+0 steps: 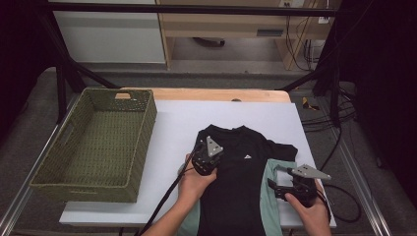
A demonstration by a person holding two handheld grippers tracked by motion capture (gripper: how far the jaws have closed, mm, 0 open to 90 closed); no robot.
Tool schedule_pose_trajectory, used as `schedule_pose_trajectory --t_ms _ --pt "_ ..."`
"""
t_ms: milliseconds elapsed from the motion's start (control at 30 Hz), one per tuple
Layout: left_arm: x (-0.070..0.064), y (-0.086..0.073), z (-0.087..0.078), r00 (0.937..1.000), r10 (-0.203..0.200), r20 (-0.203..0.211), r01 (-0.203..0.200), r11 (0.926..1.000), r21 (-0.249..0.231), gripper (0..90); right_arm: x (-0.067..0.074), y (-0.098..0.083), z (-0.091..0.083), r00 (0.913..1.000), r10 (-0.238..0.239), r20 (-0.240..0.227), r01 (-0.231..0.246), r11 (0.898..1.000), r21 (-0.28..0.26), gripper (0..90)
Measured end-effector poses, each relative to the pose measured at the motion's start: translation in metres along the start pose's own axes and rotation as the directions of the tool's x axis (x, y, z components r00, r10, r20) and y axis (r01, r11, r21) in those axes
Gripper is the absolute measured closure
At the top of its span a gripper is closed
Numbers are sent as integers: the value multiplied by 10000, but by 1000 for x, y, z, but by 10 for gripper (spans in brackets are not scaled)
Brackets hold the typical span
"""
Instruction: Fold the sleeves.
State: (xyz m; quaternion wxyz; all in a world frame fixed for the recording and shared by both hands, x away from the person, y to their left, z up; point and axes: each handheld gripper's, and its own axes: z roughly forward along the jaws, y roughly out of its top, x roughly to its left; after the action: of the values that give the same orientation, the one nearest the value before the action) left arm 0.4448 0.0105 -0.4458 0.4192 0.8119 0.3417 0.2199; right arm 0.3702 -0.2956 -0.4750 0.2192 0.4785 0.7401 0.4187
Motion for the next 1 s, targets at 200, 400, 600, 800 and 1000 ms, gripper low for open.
schedule_pose_trajectory --t_ms 200,400,600,800,1000 --pt "-7 -8 12 9993 58 360 -87 9967 808 861 0 0 0 10000 15 18 -15 10000 4 113" --pt "-16 -18 19 9973 474 555 -539 9910 1227 732 -1 0 -1 10000 26 39 -26 10000 -43 113" --pt "-16 -11 7 9973 214 709 -260 9975 660 591 -2 0 -3 9999 49 106 -48 9999 -153 111" --pt "-8 -2 -17 9986 108 526 -109 9999 25 525 -6 2 -8 9994 178 289 -166 9991 -391 117" --pt "12 0 -47 9998 194 34 -193 9990 -393 494 -12 3 -16 9962 367 784 -306 9965 -776 150"
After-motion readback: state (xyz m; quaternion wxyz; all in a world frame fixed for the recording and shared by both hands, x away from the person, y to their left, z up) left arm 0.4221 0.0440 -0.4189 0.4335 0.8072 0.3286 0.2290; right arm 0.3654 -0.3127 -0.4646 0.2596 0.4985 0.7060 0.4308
